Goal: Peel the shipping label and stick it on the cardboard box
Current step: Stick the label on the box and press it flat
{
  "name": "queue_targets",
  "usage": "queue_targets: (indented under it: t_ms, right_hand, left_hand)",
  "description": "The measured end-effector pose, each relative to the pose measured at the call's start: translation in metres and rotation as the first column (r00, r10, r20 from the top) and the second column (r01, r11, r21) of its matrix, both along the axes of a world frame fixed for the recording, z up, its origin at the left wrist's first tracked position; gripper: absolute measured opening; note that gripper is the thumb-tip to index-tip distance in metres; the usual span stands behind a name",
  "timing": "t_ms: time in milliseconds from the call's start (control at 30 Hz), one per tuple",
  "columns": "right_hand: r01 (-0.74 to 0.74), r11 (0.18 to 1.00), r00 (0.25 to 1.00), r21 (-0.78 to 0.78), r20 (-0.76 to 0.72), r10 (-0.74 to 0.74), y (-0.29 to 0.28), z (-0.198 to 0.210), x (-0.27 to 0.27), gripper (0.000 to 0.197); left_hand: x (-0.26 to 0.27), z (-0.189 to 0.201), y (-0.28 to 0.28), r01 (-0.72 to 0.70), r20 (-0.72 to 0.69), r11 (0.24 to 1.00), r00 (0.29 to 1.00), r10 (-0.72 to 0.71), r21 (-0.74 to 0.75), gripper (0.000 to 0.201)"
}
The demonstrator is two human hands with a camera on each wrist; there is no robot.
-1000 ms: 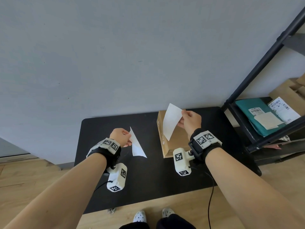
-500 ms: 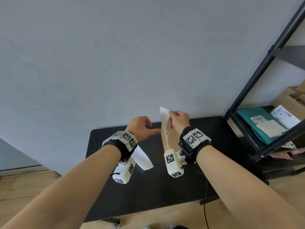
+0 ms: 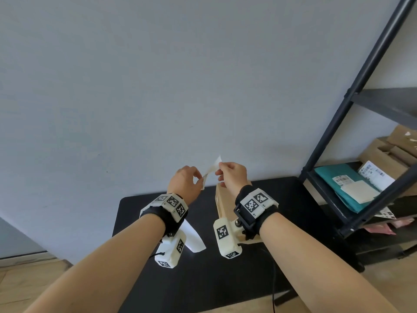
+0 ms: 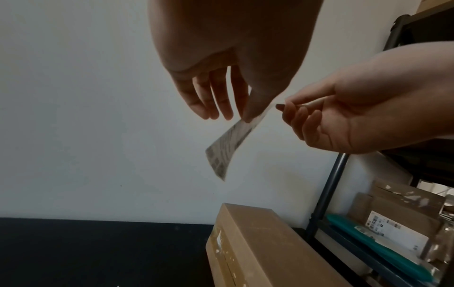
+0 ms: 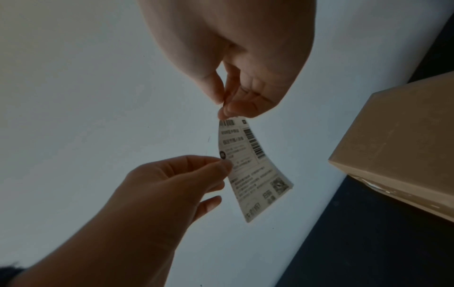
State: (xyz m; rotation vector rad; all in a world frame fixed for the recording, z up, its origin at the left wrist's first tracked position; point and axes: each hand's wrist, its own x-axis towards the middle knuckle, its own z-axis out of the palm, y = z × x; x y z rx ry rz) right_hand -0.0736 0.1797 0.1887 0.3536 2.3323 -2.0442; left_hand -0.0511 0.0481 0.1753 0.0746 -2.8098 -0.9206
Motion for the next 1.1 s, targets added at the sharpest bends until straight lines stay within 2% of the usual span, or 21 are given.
queue_targets:
  t_ms: [133, 233, 333, 433, 533, 667, 767, 833, 933, 1100]
  right_hand:
    - [-0.009, 1.0, 1.0, 0.007, -0.027, 0.009, 0.01, 0.003, -0.003, 0.027]
    - [0.014, 1.0, 1.0, -0.001, -0.028, -0.014, 0.027, 0.003, -0.01, 0.038]
    - [0.017, 0.998, 1.0, 0.059, -0.007, -0.017, 0.049, -0.006, -0.019, 0.036]
    - [-0.051, 0.988, 0.996, 0.146, 0.075, 0.04, 0.069, -0.018, -0.028, 0.036]
    - [-0.182, 0.972, 0.967, 0.149, 0.208, 0.15, 0.087, -0.031, -0.03, 0.034]
    - [-0.298, 0.948, 0.923, 0.116, 0.288, 0.255, 0.109, -0.046, -0.034, 0.028]
    - [-0.314, 0.942, 0.911, 0.121, 0.318, 0.263, 0.124, -0.057, -0.039, 0.024]
    - [-0.321, 0.937, 0.906, 0.137, 0.331, 0.263, 0.131, -0.068, -0.042, 0.024]
    - [-0.346, 0.923, 0.896, 0.167, 0.35, 0.272, 0.139, -0.086, -0.046, 0.023]
    - [-0.368, 0.907, 0.885, 0.207, 0.378, 0.272, 0.142, -0.109, -0.05, 0.02]
  left_hand:
    - [-0.007, 0.003, 0.001, -0.034, 0.001, 0.997, 0.999, 0.034, 0.07, 0.015]
    - [-0.018, 0.006, 0.003, -0.078, 0.046, 0.965, 0.997, 0.068, 0.249, 0.013]
    - [-0.024, 0.006, 0.01, -0.086, 0.093, 0.919, 0.994, 0.054, 0.385, 0.013]
    - [-0.028, 0.0, 0.021, -0.097, 0.144, 0.882, 0.989, 0.034, 0.46, 0.008]
    - [-0.033, -0.011, 0.034, -0.111, 0.206, 0.838, 0.979, -0.001, 0.534, 0.017]
    - [-0.037, -0.028, 0.054, -0.141, 0.305, 0.818, 0.951, -0.044, 0.558, 0.016]
    - [-0.041, -0.042, 0.069, -0.189, 0.35, 0.819, 0.937, -0.015, 0.542, 0.001]
    - [-0.042, -0.053, 0.079, -0.228, 0.378, 0.839, 0.925, 0.028, 0.495, 0.012]
    - [-0.041, -0.067, 0.092, -0.298, 0.421, 0.846, 0.902, 0.098, 0.443, 0.014]
    - [-0.038, -0.09, 0.103, -0.414, 0.486, 0.812, 0.853, 0.189, 0.411, 0.023]
